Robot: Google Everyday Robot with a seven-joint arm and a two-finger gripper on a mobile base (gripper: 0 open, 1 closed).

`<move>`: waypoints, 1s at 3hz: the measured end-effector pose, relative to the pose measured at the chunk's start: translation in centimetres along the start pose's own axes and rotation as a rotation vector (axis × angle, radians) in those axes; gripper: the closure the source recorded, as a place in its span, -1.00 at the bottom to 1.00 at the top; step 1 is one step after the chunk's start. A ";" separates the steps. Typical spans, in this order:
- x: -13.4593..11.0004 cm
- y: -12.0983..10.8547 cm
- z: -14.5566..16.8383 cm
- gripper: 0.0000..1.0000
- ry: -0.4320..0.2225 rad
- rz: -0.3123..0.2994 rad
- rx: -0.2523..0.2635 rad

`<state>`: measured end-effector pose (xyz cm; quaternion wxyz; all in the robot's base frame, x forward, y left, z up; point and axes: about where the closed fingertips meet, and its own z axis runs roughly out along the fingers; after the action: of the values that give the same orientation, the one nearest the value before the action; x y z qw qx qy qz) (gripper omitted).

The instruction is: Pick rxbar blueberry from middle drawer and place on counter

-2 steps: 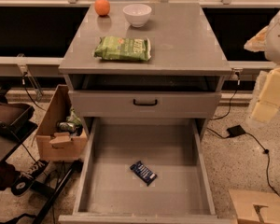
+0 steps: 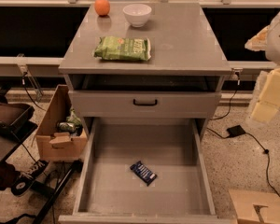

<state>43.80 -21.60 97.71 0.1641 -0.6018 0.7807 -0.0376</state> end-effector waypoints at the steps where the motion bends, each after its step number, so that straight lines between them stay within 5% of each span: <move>1: -1.2 1.5 1.7 -1.00 -0.005 0.021 0.042; 2: -2.5 4.2 5.5 -1.00 -0.015 0.037 0.073; 3: -3.6 6.8 13.2 -1.00 0.006 0.065 0.033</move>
Offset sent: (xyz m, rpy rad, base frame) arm -0.0339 0.0705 -0.1436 0.0053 -0.0525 -0.0741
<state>42.22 -14.50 84.30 0.1730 -0.5730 0.7997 -0.0468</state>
